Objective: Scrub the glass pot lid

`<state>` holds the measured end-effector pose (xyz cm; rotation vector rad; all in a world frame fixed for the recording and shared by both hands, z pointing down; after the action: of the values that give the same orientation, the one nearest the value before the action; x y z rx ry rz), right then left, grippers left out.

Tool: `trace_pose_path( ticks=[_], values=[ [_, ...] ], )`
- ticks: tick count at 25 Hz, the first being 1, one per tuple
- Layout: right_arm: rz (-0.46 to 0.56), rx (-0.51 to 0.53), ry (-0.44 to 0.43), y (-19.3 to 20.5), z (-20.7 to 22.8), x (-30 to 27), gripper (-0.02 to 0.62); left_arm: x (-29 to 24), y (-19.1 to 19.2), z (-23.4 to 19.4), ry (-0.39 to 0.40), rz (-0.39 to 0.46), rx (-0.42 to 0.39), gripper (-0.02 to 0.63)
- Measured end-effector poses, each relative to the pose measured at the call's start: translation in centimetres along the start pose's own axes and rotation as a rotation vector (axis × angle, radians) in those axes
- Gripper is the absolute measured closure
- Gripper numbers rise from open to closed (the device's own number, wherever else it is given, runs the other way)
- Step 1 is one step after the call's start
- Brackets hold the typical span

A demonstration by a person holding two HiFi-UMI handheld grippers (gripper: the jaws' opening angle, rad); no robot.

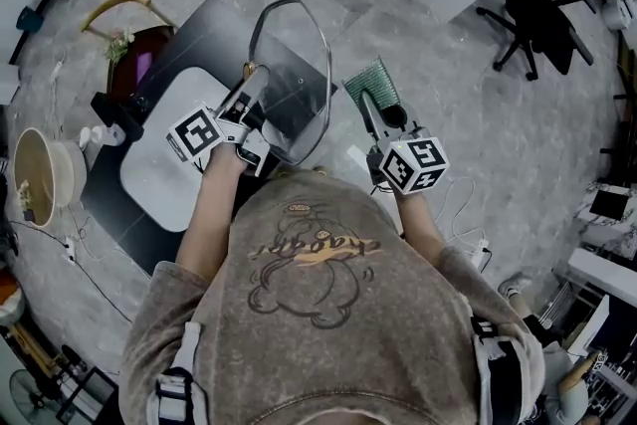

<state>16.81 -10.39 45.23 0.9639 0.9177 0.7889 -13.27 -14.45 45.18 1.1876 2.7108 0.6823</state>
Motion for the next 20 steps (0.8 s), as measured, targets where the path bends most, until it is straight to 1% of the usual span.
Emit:
trace_pose_path(
  ticks=[2, 5, 7, 9, 14, 16, 20],
  values=[
    [0.001, 0.008, -0.024, -0.1, -0.5, 0.2, 0.508, 0.4, 0.4, -0.3, 0.041, 0.015, 0.086, 0.434],
    [0.0, 0.026, -0.068, -0.5, -1.5, 0.4, 0.508, 0.3, 1.1, -0.3, 0.144, 0.048, 0.23, 0.434],
    [0.0, 0.039, -0.101, -0.9, -2.3, 0.5, 0.508, 0.2, 1.5, -0.1, 0.194, 0.06, 0.284, 0.434],
    [0.004, 0.051, -0.138, -1.5, -3.1, 0.7, 0.508, 0.0, 1.9, 0.2, 0.211, 0.054, 0.288, 0.434],
    [0.045, 0.067, -0.226, -3.9, -6.0, 0.9, 0.508, 0.0, 2.8, 0.6, 0.22, 0.015, 0.284, 0.434],
    [0.057, 0.101, -0.262, -4.9, -7.3, 0.8, 0.508, 0.0, 3.0, 0.6, 0.222, 0.009, 0.291, 0.434],
    [0.057, 0.209, -0.325, -5.8, -9.5, 0.8, 0.508, 0.0, 3.0, 0.7, 0.223, -0.008, 0.292, 0.434]
  ],
)
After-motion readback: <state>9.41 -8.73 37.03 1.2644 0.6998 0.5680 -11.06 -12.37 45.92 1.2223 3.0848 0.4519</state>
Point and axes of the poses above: the fingertips, and each gripper's own axes: x backward along the fingers, z to its right, y out of its underside, the point moved 8 cm from there along x, backward along the fingers, and after that the axes turned 10 degrees about y, right-handed, at the moved point
